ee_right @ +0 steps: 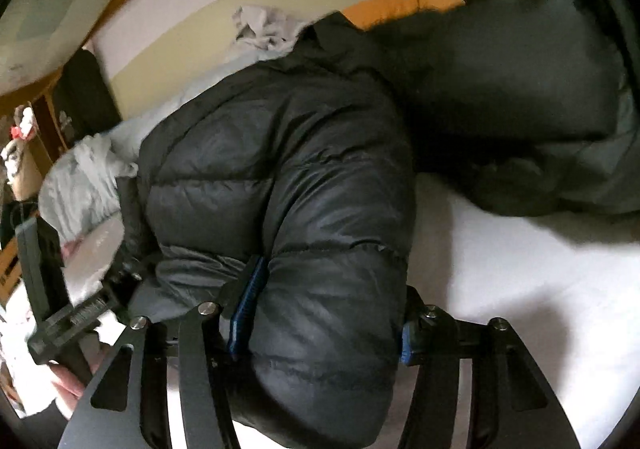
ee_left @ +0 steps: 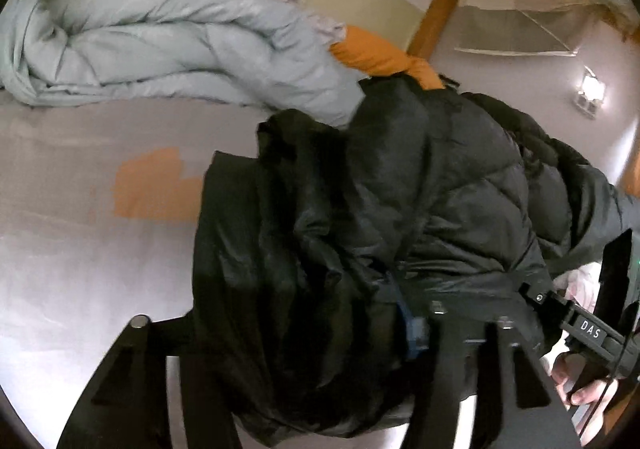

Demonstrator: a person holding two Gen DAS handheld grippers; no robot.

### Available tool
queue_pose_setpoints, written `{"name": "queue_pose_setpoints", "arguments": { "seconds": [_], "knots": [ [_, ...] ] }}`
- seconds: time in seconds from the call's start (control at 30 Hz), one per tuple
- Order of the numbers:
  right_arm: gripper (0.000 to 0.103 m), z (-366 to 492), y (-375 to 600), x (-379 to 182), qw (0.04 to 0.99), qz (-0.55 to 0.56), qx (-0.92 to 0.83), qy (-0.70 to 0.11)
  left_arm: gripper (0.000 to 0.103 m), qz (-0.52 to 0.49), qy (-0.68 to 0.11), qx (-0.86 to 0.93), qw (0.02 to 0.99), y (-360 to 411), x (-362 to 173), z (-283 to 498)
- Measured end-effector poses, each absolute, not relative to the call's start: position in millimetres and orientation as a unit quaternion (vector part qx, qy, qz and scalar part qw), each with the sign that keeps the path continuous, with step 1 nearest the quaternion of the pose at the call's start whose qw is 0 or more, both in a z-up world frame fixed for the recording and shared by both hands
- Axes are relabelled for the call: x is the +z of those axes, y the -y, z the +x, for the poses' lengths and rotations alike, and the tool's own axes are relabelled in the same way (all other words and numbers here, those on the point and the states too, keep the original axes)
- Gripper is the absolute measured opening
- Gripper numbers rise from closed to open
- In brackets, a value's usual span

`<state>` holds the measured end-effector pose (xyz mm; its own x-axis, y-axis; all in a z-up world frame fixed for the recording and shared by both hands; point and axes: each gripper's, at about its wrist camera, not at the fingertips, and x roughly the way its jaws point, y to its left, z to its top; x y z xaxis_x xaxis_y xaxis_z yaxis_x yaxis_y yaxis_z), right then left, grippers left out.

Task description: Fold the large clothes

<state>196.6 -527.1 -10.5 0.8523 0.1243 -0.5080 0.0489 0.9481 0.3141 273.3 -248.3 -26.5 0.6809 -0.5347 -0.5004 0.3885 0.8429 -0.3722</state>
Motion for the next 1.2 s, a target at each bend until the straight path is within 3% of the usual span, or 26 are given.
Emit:
{"name": "queue_pose_setpoints", "arguments": {
  "seconds": [0.13,0.23,0.33,0.53,0.6,0.67,0.9,1.2],
  "knots": [
    [0.066,200,538,-19,0.941,0.195,0.008,-0.276,0.076,-0.074,-0.301,-0.245,0.919,253,-21,268],
    [0.072,192,528,-15,0.949,0.161,-0.019,-0.271,0.085,-0.020,-0.259,-0.221,0.940,253,-10,249],
    [0.087,176,509,-1,0.962,0.109,-0.065,-0.244,0.103,0.006,-0.194,-0.209,0.958,244,5,220],
    [0.090,124,494,25,0.977,0.089,-0.070,-0.181,0.103,-0.022,-0.106,-0.181,0.977,209,37,165],
    [0.101,105,487,33,0.981,0.082,-0.074,-0.158,0.103,-0.032,-0.090,-0.177,0.980,197,45,149],
    [0.103,86,477,44,0.986,0.076,-0.074,-0.128,0.103,-0.034,-0.076,-0.176,0.981,188,53,135],
    [0.103,39,454,58,0.995,0.051,-0.056,-0.069,0.103,-0.022,-0.061,-0.150,0.987,169,44,103],
    [0.103,34,426,21,0.995,-0.004,-0.087,-0.052,0.103,0.013,-0.091,-0.130,0.987,173,6,96]
  ]
}}
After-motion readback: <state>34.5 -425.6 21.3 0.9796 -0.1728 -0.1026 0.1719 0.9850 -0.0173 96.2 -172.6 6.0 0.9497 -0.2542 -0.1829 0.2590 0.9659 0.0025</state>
